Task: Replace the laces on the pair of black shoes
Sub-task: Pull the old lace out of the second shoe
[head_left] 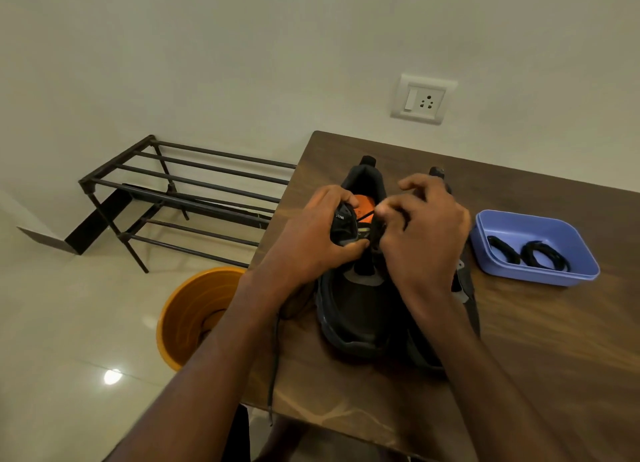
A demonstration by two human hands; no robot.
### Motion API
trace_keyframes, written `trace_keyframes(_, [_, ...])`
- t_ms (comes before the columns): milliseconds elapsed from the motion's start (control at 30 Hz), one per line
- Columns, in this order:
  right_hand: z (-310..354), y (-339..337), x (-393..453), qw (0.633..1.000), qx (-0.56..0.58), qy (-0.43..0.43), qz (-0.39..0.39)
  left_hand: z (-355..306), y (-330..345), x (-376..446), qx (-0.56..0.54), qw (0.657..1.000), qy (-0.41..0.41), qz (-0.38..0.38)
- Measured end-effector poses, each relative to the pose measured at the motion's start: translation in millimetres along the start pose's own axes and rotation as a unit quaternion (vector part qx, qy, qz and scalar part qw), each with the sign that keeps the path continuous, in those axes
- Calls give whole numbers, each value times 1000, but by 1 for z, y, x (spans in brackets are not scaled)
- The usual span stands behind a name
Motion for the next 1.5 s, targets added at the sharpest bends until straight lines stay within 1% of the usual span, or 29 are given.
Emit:
trace_keyframes(100, [-11, -27, -3, 980, 33, 53, -191, 0, -1, 0, 7, 1000, -6, -2])
trace_keyframes(133, [-13, -33, -3, 975, 22, 49, -216, 0, -2, 0, 10, 1000, -4, -4])
trace_keyframes(167, [-13, -36, -3, 977, 2, 37, -209, 0, -2, 0, 15, 1000, -3, -6])
trace_keyframes(200, [-11, -35, -1, 985, -19, 19, -172, -1, -2, 0, 20, 1000, -1, -6])
trace_keyframes(267, [-2, -24, 5, 997, -51, -38, -52, -1, -1, 0, 21, 1000, 0, -5])
trace_keyframes(333, [6, -6, 5, 991, -74, -92, 56, -2, 0, -1, 19, 1000, 4, -5])
trace_keyframes(400, [6, 13, 2, 981, -77, -97, 152, -3, 1, -1, 9, 1000, 11, -6])
trace_keyframes(433, [6, 20, 1, 977, -72, -88, 183, -3, 1, -1, 5, 1000, 12, -6])
trace_keyframes(467, [5, 22, 0, 977, -68, -77, 186, -3, 2, -1, 4, 1000, 11, -5])
trace_keyframes(500, [5, 20, 1, 983, -63, -71, 155, -3, 2, -1, 6, 1000, 9, -5])
trace_keyframes(533, [4, 13, 2, 992, -56, -61, 94, -2, 1, 0, 10, 1000, 7, -6])
trace_keyframes(567, [2, 2, 3, 998, -44, -35, 12, -2, 2, 0, 12, 1000, 5, -6])
trace_keyframes(633, [-4, -22, 4, 988, -7, 15, -155, -2, 2, 0, 12, 1000, 2, -6])
trace_keyframes(667, [-5, -31, 2, 979, 0, 23, -202, -2, 2, 0, 13, 1000, 3, -6])
trace_keyframes(700, [-5, -35, 1, 977, -10, 24, -213, -2, 2, 0, 14, 1000, 4, -6])
trace_keyframes(733, [-3, -34, 2, 981, -33, 20, -188, -2, 3, 0, 14, 1000, 4, -7])
trace_keyframes(800, [2, -23, 4, 994, -85, -5, -68, -2, 3, 0, 15, 1000, 3, -11])
trace_keyframes(867, [7, -5, 3, 991, -107, -59, 47, -2, 3, 0, 12, 1000, 5, -11])
trace_keyframes(933, [7, 11, 3, 982, -98, -79, 138, -3, 3, 0, 6, 1000, 12, -10])
trace_keyframes(1000, [5, 22, 1, 976, -83, -62, 190, -3, 3, 0, 2, 1000, 14, -7])
trace_keyframes(1033, [4, 24, 1, 979, -75, -54, 184, -3, 3, 0, 1, 1000, 12, -6])
trace_keyframes(1067, [5, 22, 1, 985, -68, -52, 152, -3, 3, 0, 1, 1000, 11, -7])
trace_keyframes(1100, [6, 18, 1, 992, -63, -49, 96, -2, 3, 1, 2, 1000, 10, -8])
trace_keyframes(1167, [4, 0, 2, 998, -48, -2, -36, -1, 2, 1, 4, 1000, 3, -11])
trace_keyframes(1267, [-11, -28, 1, 977, -22, 63, -205, 0, 0, 1, -2, 1000, -9, -13])
trace_keyframes(1333, [-19, -42, 0, 965, -2, 64, -255, 0, 0, 0, 0, 1000, -10, -14])
trace_keyframes(1367, [-22, -44, -1, 967, 0, 66, -245, -1, 0, 0, 2, 1000, -10, -12])
trace_keyframes(1400, [-24, -43, -1, 976, -7, 68, -208, -1, 1, 1, 3, 1000, -9, -11])
trace_keyframes(1500, [-20, -28, -1, 995, -84, 41, -17, 0, 1, 1, 4, 1000, -8, -12])
Point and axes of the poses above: each hand's wrist, its own x-axis towards the middle knuckle, its own y-axis out of the palm, z = x × y, the point moved 4 cm from there along x, towards the middle knuckle, and after that the axes turned 14 degrees about -y, right-handed, at the moved point
